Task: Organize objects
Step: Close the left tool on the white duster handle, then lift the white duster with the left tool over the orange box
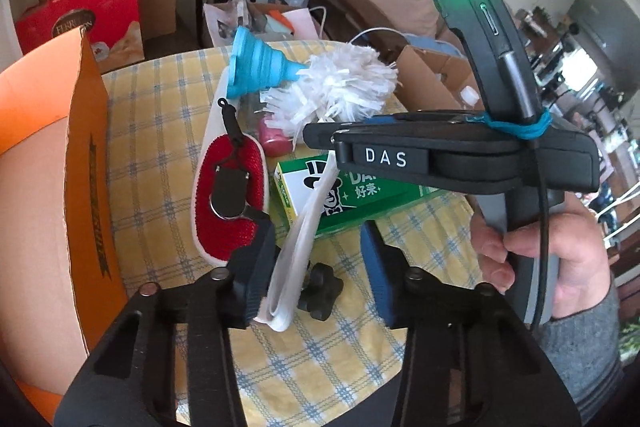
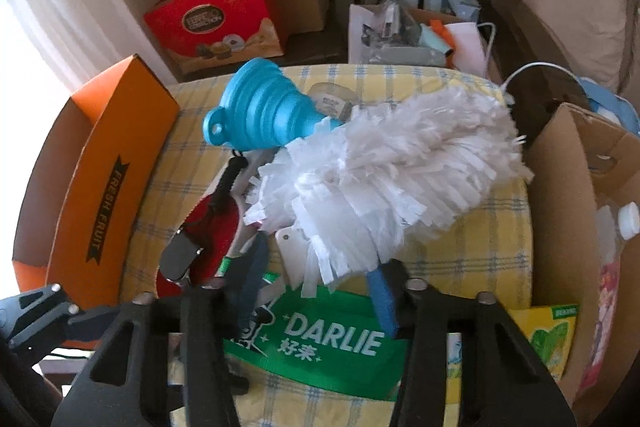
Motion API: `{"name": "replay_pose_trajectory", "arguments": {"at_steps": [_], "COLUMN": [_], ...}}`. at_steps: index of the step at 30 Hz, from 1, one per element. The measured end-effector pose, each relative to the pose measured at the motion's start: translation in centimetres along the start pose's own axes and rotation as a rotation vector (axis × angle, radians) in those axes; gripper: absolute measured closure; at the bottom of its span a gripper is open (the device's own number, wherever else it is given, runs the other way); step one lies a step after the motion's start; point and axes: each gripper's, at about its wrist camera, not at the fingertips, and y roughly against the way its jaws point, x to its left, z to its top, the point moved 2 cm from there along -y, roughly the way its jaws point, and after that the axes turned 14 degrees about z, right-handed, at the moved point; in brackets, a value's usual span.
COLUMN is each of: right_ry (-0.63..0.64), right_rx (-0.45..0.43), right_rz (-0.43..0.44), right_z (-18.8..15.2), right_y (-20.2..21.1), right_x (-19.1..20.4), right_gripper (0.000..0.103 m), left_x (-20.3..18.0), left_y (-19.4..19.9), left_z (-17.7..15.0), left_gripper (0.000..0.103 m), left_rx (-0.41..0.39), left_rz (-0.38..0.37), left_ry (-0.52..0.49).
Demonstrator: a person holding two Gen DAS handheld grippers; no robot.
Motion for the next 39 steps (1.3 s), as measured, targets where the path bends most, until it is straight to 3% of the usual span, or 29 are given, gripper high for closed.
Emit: {"name": "replay_pose_trajectory", "arguments": {"at_steps": [2,5,8,25,39], "right_ry": [0.0,0.006,-0.004,-0.018,0.078], "right_rx": [0.009,0.016,0.016,-0.064,-0.121], "right_rz": [0.015,0.017,0.015,0.003,0.023], "right_z": [0.0,0.2,0.3,-0.6,-0.4], "right_y": [-0.1,-0.2,-0.1,4.6,8.0], "right_x": [0.1,0.2,0.2,1.9,9.3], "right_gripper": [0.078,0.084,0.085,0.085,0.085], "left_x": [0.0,-0.1,-0.3,-1.3,2.0], "left_y": [-0.1,-0.1,-0.3,4.0,11.2], "left_z": [0.0,-0.1,-0.3,-0.5,-2.2], "left_gripper": [0.071,0.077,0.089,0.091,0.092], "left_rx": [0.006,0.01,0.005,-0.096,-0.2], "left_rz": [-0.005,-0.007,0.012,-0.032,-0.001], "left_ry": [-0.003,-0.012,-0.032,-0.06,-0.026]}}
